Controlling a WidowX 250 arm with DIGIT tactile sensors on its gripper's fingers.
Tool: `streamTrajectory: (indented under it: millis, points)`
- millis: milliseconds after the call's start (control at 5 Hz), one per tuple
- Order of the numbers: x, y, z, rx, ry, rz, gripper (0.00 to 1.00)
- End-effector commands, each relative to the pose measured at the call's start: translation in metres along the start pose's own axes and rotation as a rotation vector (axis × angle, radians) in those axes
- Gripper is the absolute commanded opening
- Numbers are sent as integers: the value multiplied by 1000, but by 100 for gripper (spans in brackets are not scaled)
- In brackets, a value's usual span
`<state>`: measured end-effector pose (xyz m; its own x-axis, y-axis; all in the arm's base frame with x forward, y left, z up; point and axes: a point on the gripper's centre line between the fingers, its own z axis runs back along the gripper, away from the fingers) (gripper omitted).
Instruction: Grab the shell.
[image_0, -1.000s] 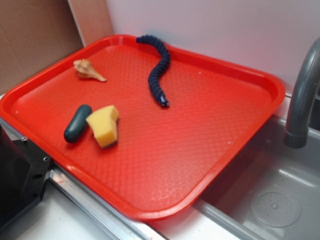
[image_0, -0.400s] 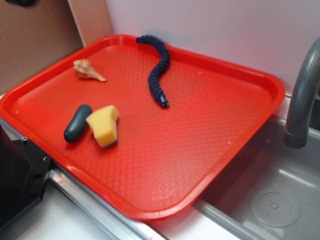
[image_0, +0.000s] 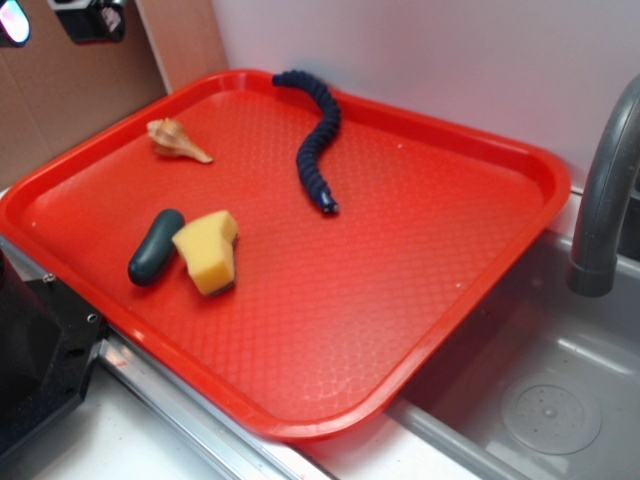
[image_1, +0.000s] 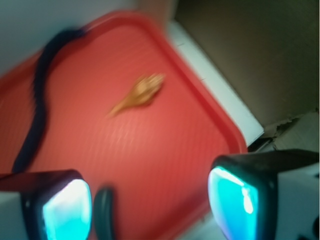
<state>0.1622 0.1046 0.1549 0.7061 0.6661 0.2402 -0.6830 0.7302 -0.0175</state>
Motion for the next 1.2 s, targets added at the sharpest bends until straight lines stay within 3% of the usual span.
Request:
streamTrajectory:
  millis: [0,200,400,600,800,1000]
  points:
    - [45,24,-45,20,-9,251,100]
    - [48,8,-80,72,-58,381,100]
    - [50,8,-99,118,-54,449,100]
    - [38,-2,-128,165,-14,553,100]
    - [30,1,-146,234,47,515,100]
    - [26,5,-152,276,59,504,0]
